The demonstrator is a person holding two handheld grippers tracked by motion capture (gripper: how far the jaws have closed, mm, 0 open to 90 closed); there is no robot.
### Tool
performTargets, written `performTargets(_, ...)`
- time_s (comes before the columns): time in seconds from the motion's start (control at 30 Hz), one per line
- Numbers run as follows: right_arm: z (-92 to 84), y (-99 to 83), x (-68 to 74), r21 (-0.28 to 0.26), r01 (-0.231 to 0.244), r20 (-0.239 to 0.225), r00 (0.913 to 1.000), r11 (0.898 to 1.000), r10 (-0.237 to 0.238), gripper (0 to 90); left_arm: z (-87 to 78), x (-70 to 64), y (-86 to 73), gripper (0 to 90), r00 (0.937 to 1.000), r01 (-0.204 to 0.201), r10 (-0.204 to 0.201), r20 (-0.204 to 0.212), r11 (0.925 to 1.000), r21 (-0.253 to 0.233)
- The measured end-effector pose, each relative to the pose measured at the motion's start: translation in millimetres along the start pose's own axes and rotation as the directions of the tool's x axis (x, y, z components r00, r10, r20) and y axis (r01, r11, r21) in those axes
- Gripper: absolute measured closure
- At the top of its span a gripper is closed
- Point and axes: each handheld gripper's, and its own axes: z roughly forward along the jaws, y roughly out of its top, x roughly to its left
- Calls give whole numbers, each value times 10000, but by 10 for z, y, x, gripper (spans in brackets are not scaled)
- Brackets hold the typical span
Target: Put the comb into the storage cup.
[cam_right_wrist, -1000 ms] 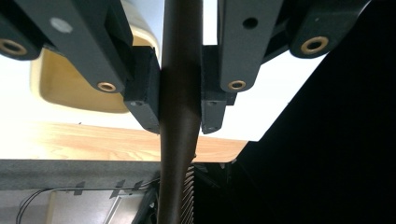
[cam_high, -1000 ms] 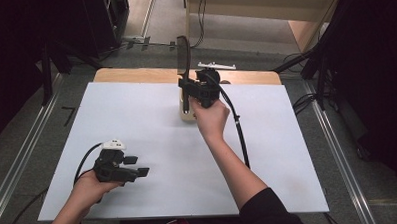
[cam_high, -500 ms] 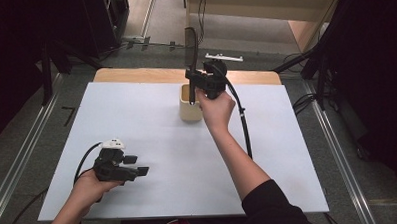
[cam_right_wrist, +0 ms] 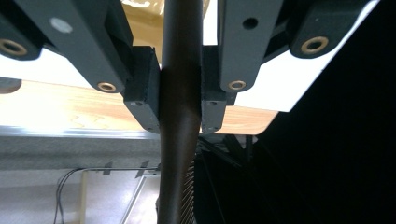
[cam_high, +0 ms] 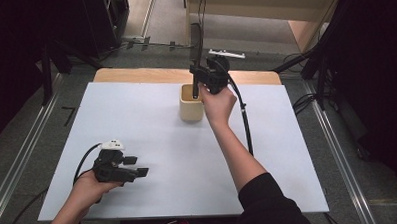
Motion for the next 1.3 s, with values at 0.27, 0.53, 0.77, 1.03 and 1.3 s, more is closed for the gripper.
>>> performTargets(0.27,136,7,-70,-130,70,392,9992,9999,-65,703,6,2,1,313,10000,-46,46,23,10000,49)
performTargets(0.53,267,-59,-98,-58,167,701,9974,9998,-163,703,7,6,1,313,10000,-53,53,47,10000,45)
performTargets(0.77,351,-116,-104,14,267,836,9961,9996,-267,703,1,9,-2,313,10000,-12,11,49,10000,13)
performTargets(1.03,373,-187,-179,-2,105,888,9960,9999,-104,703,-1,7,-4,313,10000,-32,32,25,10000,54)
performTargets(1.3,369,-306,-243,-100,91,905,9959,9999,-81,703,1,3,-3,313,10000,-34,34,17,10000,46)
